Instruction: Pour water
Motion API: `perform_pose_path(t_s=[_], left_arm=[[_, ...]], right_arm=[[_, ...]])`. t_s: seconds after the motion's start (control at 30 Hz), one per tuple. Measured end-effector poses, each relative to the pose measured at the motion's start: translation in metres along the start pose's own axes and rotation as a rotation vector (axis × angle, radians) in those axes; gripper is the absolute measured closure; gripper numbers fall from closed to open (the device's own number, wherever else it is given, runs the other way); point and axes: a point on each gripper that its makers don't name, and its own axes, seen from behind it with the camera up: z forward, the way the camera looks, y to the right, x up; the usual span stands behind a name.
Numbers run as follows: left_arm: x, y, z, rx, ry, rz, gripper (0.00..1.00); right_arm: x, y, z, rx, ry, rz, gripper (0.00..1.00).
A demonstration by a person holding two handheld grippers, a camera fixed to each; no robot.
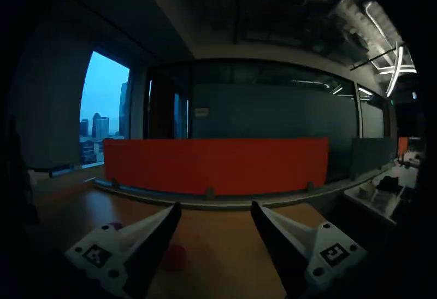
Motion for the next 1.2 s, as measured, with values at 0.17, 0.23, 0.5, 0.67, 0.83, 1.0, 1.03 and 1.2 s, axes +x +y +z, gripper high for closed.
perform_pose_path(t_s=[0.17, 0.23, 0.5, 0.67, 0.83, 1.0, 1.03, 1.2], left_arm=[[0.014, 0.008, 0.004, -0.045, -0.001, 0.001, 0.03], [0.019, 0.013, 0.005, -0.067, 0.001, 0.010, 0.03], [0.023, 0.041, 0.006, -0.207, -0.014, 0.043, 0.03], [0.023, 0.059, 0.005, -0.298, -0.023, 0.060, 0.03], [0.020, 0.075, 0.004, -0.374, -0.033, 0.068, 0.03], [0.021, 0.088, 0.003, -0.443, -0.036, 0.059, 0.03], [0.021, 0.091, 0.003, -0.457, -0.037, 0.058, 0.03], [0.020, 0.101, 0.001, -0.512, -0.039, 0.058, 0.03]], right_arm=[[0.000, 0.000, 0.004, 0.019, -0.025, 0.009, 0.01], [-0.001, 0.000, 0.006, 0.027, -0.032, 0.000, 0.01], [0.000, -0.011, 0.013, 0.116, -0.036, -0.038, 0.01], [0.007, -0.035, 0.008, 0.250, -0.026, -0.065, 0.01], [0.013, -0.061, 0.002, 0.379, -0.024, -0.062, 0.01], [0.020, -0.080, -0.007, 0.489, -0.030, -0.016, 0.01], [0.020, -0.083, -0.008, 0.506, -0.032, -0.013, 0.01], [0.018, -0.087, -0.008, 0.547, -0.050, -0.024, 0.01]])
